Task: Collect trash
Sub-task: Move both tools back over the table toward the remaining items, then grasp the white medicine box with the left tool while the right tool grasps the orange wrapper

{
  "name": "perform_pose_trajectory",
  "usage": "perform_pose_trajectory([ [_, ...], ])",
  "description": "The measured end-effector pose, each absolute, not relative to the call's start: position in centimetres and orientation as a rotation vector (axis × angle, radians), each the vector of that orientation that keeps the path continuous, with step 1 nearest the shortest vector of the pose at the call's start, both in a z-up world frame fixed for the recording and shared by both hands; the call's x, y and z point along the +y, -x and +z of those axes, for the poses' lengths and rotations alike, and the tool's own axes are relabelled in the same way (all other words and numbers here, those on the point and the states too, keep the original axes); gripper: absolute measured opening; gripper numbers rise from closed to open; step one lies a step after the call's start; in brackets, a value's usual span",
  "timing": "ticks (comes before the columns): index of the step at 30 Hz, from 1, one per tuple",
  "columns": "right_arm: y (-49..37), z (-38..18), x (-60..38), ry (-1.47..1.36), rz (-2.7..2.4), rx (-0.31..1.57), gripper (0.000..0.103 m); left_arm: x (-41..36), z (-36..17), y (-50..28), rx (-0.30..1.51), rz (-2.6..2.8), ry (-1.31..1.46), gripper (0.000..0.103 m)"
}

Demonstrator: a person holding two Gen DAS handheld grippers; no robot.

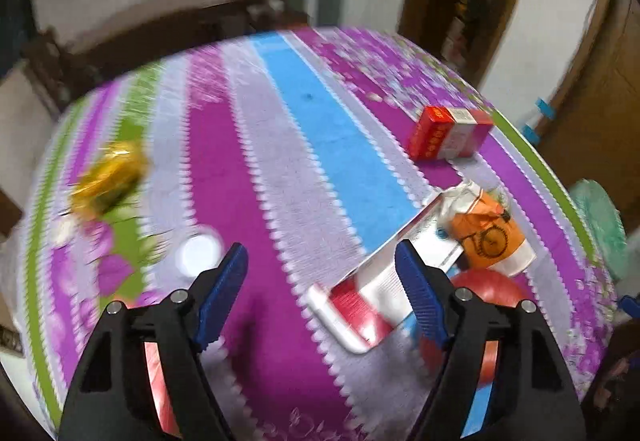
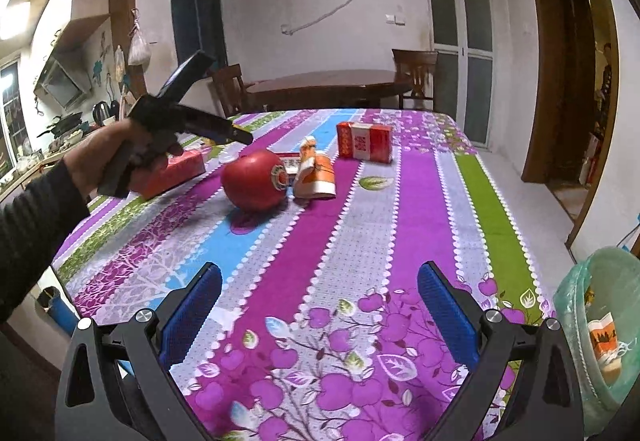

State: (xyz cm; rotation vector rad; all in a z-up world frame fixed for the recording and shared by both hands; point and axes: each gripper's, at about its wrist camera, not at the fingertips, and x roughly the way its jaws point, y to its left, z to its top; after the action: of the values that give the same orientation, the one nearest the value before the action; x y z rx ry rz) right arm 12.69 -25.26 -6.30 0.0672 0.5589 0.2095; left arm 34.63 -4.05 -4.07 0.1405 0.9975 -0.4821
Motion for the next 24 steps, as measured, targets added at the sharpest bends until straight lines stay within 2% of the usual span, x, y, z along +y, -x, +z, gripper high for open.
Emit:
perform_pose_trajectory([
  [7, -14.0, -7.1, -25.7, -0.076, 0.208, 0.582, 0.098, -7.3, -7.0, -37.6, 1.16, -0.57, -0.188, 0.073],
  [12, -14.9, -7.7, -25.6, -0.076, 0.214, 0.602, 0.098, -8.5, -7.7, -37.7, 1.186, -0.589, -0.236, 0.059],
  [17, -15.4, -8.2, -25.4, -0.081, 0.222, 0.614, 0.098, -8.8, -7.7, -37.9, 1.187, -0.613, -0.244, 0.054],
  [19, -15.5, -8.2, -25.3, -0.081, 0.227, 0.616, 0.098, -8.9, -7.7, -37.7, 1.169, -0.612, -0.248, 0.043],
  [21, -15.7, -8.2, -25.1, -0.079, 0.23, 0.616, 0.098, -8.8, -7.4, -37.0, 1.14, -0.601, -0.273, 0.021],
  [24, -15.8, -8.3, -25.2, -0.083, 0.231, 0.62, 0.098, -8.1, -7.1, -36.6, 1.104, -0.511, -0.321, 0.012],
])
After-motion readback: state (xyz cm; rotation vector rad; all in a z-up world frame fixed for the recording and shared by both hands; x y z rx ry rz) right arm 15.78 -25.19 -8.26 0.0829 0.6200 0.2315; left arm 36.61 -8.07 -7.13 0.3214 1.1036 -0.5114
